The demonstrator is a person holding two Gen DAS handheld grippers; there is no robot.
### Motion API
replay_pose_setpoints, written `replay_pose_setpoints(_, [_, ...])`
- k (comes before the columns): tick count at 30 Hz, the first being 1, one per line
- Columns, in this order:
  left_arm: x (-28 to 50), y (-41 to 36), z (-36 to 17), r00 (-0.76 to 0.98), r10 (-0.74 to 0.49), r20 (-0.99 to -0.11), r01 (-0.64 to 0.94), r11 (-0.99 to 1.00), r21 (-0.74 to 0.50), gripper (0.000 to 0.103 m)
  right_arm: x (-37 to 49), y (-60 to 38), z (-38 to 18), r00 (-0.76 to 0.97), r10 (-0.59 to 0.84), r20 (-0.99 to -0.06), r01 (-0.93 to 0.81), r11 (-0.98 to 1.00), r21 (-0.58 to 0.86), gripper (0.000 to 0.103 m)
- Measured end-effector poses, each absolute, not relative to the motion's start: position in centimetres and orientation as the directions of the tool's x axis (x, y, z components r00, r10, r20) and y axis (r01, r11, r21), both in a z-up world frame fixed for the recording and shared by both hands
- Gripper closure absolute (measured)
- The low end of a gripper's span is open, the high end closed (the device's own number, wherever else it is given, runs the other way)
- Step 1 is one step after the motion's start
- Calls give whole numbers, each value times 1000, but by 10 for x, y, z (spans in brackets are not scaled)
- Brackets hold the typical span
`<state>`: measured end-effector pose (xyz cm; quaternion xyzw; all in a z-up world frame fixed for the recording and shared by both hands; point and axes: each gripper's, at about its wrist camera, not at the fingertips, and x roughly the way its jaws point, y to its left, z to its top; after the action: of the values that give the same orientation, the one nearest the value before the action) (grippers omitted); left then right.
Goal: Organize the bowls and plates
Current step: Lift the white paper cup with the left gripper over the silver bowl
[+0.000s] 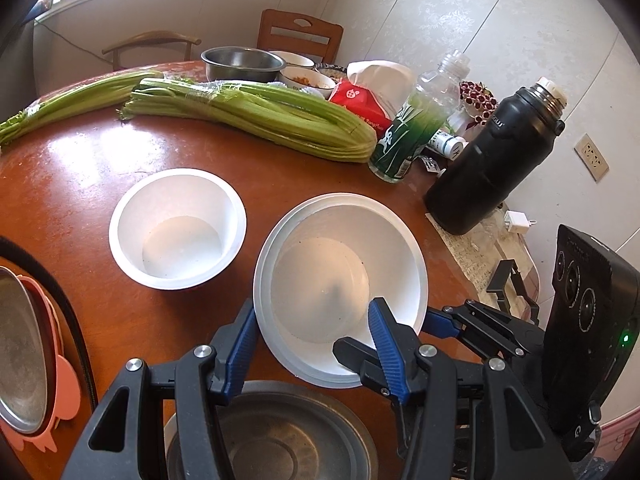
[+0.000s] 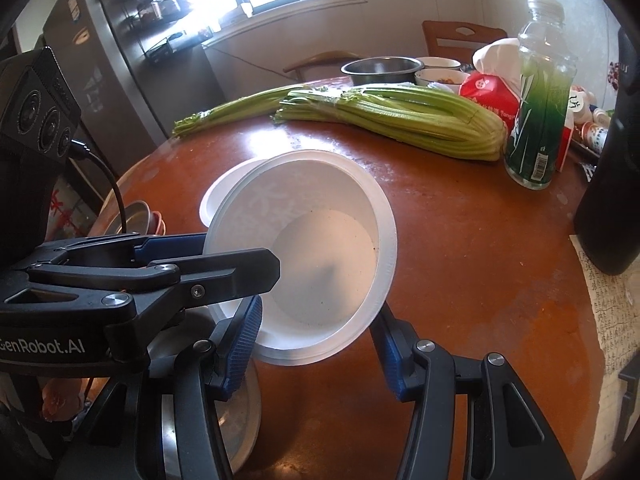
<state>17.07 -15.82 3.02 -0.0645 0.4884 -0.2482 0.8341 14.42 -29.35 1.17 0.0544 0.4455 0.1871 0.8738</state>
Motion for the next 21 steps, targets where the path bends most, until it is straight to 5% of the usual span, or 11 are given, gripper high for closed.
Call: replay_pose_setpoints(21, [114, -127, 57, 478, -465, -745, 341, 880, -331, 48, 94, -263, 43, 574, 388, -721, -340, 914, 221, 46])
